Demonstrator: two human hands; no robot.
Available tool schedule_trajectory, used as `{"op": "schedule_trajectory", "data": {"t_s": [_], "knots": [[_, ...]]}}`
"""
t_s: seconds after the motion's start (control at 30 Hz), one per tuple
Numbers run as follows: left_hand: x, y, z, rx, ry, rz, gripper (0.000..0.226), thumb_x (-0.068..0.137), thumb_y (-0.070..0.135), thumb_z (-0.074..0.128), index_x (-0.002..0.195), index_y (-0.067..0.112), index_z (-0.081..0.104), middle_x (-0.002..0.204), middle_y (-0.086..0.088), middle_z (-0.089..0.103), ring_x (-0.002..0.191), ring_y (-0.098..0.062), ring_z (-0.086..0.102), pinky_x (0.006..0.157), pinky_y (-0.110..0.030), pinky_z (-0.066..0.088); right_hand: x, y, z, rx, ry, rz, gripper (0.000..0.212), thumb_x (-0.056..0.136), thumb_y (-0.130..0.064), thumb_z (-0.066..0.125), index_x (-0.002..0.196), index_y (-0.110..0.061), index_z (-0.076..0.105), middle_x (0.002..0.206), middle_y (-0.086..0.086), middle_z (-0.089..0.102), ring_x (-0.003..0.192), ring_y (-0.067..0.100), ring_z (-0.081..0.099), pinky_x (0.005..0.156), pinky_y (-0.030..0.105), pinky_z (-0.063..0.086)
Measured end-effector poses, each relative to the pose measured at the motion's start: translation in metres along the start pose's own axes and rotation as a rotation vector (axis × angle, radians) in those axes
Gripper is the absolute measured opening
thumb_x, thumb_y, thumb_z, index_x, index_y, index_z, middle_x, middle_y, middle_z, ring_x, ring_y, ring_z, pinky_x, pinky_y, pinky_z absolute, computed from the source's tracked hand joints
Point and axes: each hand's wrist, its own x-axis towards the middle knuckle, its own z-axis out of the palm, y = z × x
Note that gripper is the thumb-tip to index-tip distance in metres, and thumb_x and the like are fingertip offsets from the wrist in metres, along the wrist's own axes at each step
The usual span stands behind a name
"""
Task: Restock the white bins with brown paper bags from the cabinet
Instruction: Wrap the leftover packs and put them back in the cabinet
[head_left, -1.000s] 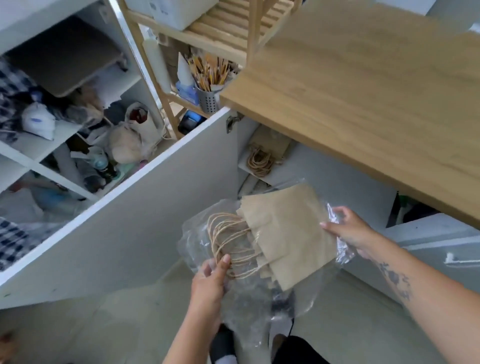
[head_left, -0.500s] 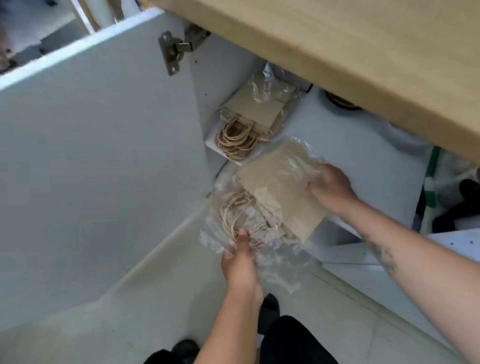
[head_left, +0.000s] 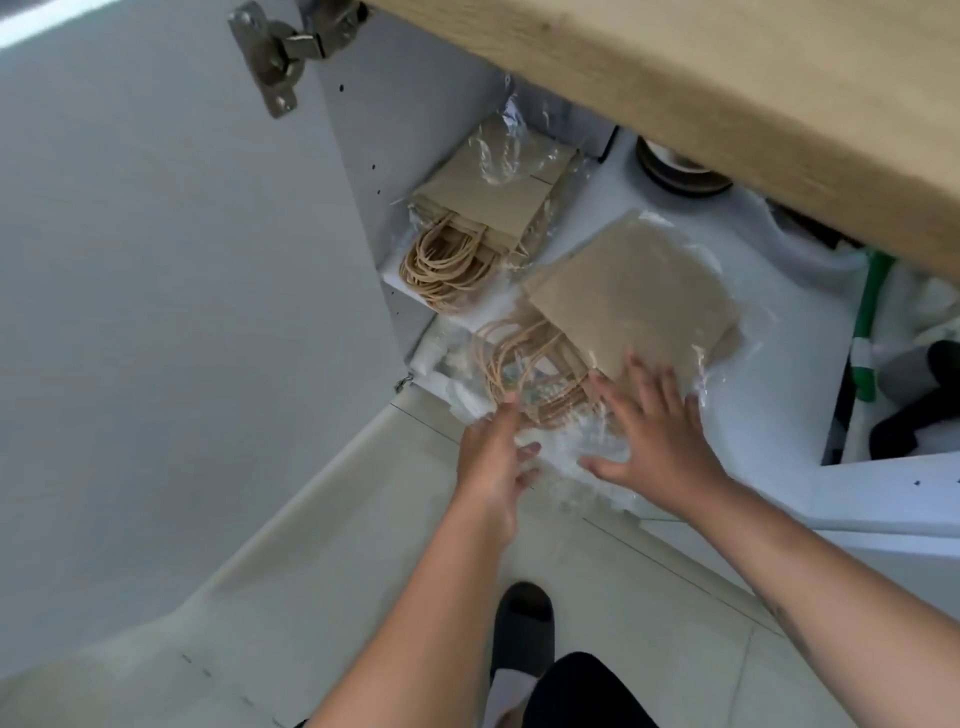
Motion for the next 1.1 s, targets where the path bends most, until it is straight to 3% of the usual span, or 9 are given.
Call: {"op": "schedule_trajectory", "data": {"t_s": [0.1, 0.2, 0.3, 0.37, 0.47, 0.53, 0.67, 0.93, 1.1], "knots": [[0.011, 0.022, 0.002, 0.029, 0.133, 0.129, 0.083, 0.084, 0.05, 0.073, 0.149, 0.029, 0.026, 0.139, 0.001, 0.051, 0.119, -0.029, 0.06, 0.099, -0.042, 0.051, 0.01, 0.018, -0.006, -0.042, 0.034, -0.056, 0.09, 0.082, -0.058, 0.063, 0.153, -0.043, 0.009, 0.163, -0.004, -0.015, 0.149, 0.035, -0.011, 0.116, 0.063, 0.007], [0.023, 0.038, 0.009, 0.168, 0.118, 0.151, 0.095, 0.073, 0.059, 0.077, 0.15, 0.032, 0.027, 0.148, -0.002, 0.044, 0.128, -0.028, 0.053, 0.104, -0.049, 0.048, 0.01, 0.022, -0.014, -0.066, 0.014, -0.093, 0.082, 0.085, -0.051, 0.062, 0.152, -0.044, 0.015, 0.164, -0.005, -0.009, 0.15, 0.033, -0.007, 0.117, 0.062, 0.008], [0.026, 0.034, 0.018, 0.193, 0.19, 0.139, 0.046, 0.086, 0.047, 0.07, 0.123, 0.03, 0.048, 0.129, -0.006, 0.061, 0.11, -0.029, 0.065, 0.093, -0.048, 0.056, -0.002, 0.001, -0.026, 0.061, -0.071, -0.045, 0.085, 0.081, -0.06, 0.059, 0.151, -0.043, 0.014, 0.163, -0.004, -0.014, 0.149, 0.032, -0.014, 0.119, 0.057, -0.002], [0.019, 0.021, 0.026, 0.055, 0.254, 0.134, 0.01, 0.095, 0.032, 0.063, 0.097, 0.029, 0.053, 0.114, -0.008, 0.067, 0.098, -0.029, 0.07, 0.08, -0.046, 0.061, -0.016, -0.02, -0.026, 0.099, -0.124, 0.005, 0.104, 0.071, -0.077, 0.055, 0.154, -0.039, 0.005, 0.162, -0.003, -0.02, 0.147, 0.031, -0.022, 0.118, 0.055, -0.006], [0.004, -0.001, 0.031, -0.166, 0.224, 0.068, 0.005, 0.1, 0.025, 0.056, 0.104, 0.026, 0.056, 0.108, -0.008, 0.071, 0.097, -0.028, 0.072, 0.067, -0.036, 0.062, -0.036, -0.043, -0.008, -0.057, -0.153, 0.052, 0.126, 0.065, -0.086, 0.052, 0.151, -0.029, -0.021, 0.155, 0.003, -0.036, 0.142, 0.039, -0.03, 0.114, 0.059, -0.009], [-0.005, -0.017, 0.032, -0.245, 0.212, 0.06, 0.014, 0.1, 0.022, 0.056, 0.113, 0.02, 0.057, 0.106, -0.006, 0.072, 0.097, -0.026, 0.071, 0.077, -0.04, 0.06, -0.044, -0.045, 0.002, -0.131, -0.114, 0.08, 0.118, 0.078, -0.072, 0.056, 0.15, -0.027, -0.026, 0.153, 0.007, -0.039, 0.142, 0.044, -0.028, 0.114, 0.063, -0.007], [-0.022, -0.037, 0.03, -0.195, 0.273, 0.068, 0.002, 0.094, 0.017, 0.061, 0.094, 0.019, 0.059, 0.084, 0.0, 0.066, 0.083, -0.021, 0.063, 0.09, -0.039, 0.052, -0.041, -0.024, -0.002, -0.204, -0.004, 0.027, 0.092, 0.093, -0.038, 0.056, 0.153, -0.034, -0.014, 0.162, 0.003, -0.02, 0.147, 0.044, -0.011, 0.117, 0.061, 0.005], [0.006, 0.011, 0.065, -0.09, 0.02, 0.041, 0.043, 0.099, 0.022, 0.059, 0.14, 0.018, 0.048, 0.124, -0.005, 0.064, 0.097, -0.019, 0.064, 0.096, -0.035, 0.054, 0.031, 0.014, -0.034, -0.187, 0.043, 0.066, 0.082, 0.094, -0.022, 0.056, 0.154, -0.04, 0.003, 0.162, 0.006, 0.0, 0.143, 0.05, 0.007, 0.113, 0.058, 0.025], [-0.003, 0.038, 0.056, 0.193, -0.011, 0.099, 0.07, 0.095, 0.04, 0.058, 0.155, 0.022, 0.027, 0.151, 0.002, 0.04, 0.121, -0.02, 0.052, 0.107, -0.035, 0.04, 0.065, 0.023, -0.052, -0.07, -0.026, 0.021, 0.091, 0.09, -0.024, 0.065, 0.155, -0.033, 0.002, 0.162, 0.014, 0.001, 0.146, 0.047, 0.002, 0.119, 0.054, 0.011]]}}
